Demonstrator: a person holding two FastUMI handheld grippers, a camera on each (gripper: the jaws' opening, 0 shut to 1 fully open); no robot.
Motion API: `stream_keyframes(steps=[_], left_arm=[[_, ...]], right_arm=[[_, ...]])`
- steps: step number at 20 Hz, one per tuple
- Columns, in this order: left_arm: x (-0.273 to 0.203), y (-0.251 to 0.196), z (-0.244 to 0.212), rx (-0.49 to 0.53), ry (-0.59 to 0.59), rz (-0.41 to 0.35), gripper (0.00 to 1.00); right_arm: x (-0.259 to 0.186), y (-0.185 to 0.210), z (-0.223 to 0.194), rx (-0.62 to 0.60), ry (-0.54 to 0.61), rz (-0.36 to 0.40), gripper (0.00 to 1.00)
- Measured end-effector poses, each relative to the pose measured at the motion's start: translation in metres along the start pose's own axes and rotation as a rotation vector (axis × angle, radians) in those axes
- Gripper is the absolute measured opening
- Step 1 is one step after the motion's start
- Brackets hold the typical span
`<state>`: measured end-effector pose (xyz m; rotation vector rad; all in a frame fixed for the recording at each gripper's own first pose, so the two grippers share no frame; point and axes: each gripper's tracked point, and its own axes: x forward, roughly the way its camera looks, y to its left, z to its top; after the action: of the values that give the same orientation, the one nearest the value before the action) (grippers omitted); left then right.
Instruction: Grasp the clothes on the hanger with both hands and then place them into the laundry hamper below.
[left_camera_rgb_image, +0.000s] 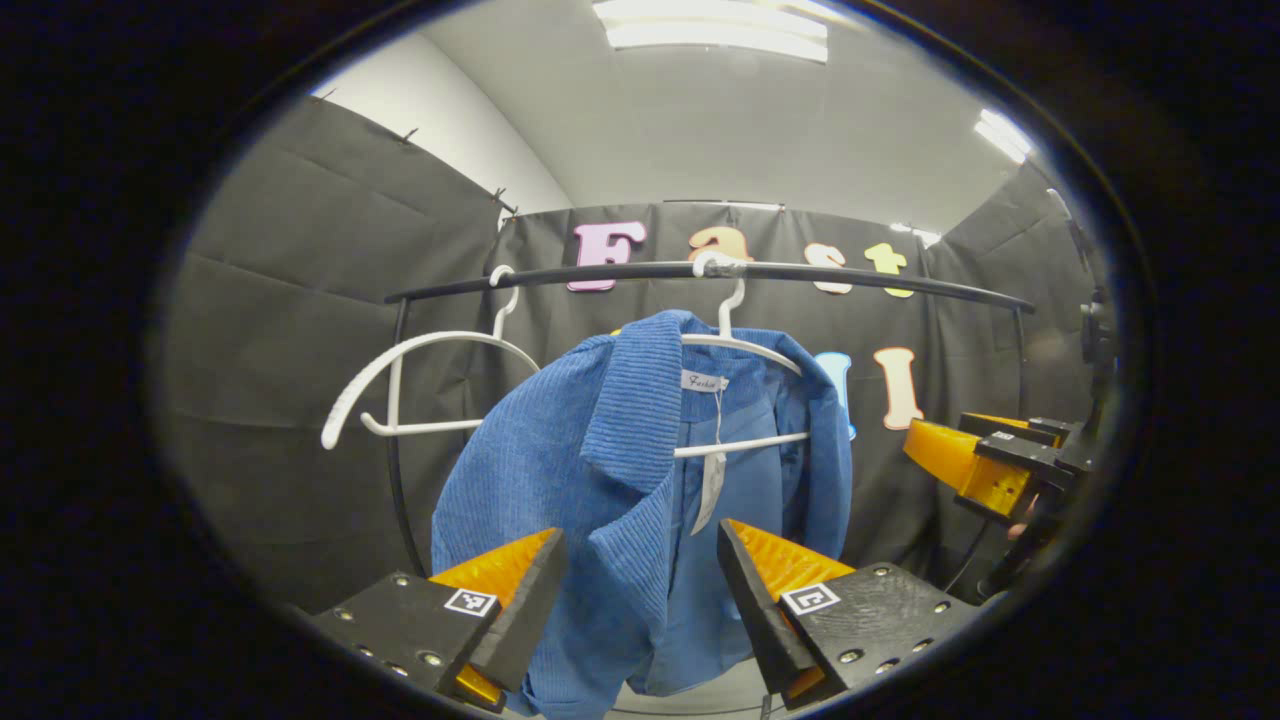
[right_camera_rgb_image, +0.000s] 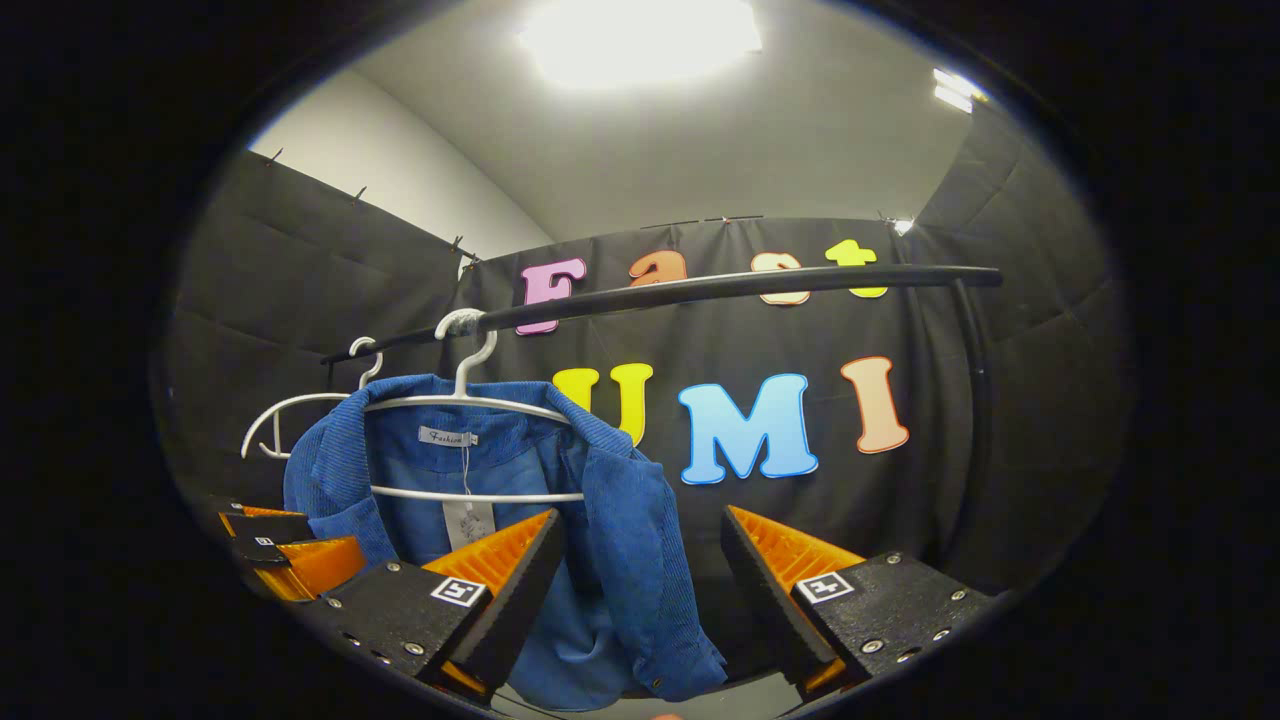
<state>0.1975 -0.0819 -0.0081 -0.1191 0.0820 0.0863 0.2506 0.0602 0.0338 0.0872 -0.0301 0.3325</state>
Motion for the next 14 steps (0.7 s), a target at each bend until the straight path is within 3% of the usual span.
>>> stream_keyframes(steps=[7, 14], left_arm=[[0.033, 0.000, -0.019, 0.026, 0.058, 0.088, 0.87], [0.055, 0.010, -0.039, 0.069, 0.106, 0.173, 0.87]], right_arm=[[0.049, 0.007, -0.021, -0.005, 0.018, 0.078, 0.97], [0.087, 0.013, -0.059, -0.029, 0.079, 0.101, 0.97]])
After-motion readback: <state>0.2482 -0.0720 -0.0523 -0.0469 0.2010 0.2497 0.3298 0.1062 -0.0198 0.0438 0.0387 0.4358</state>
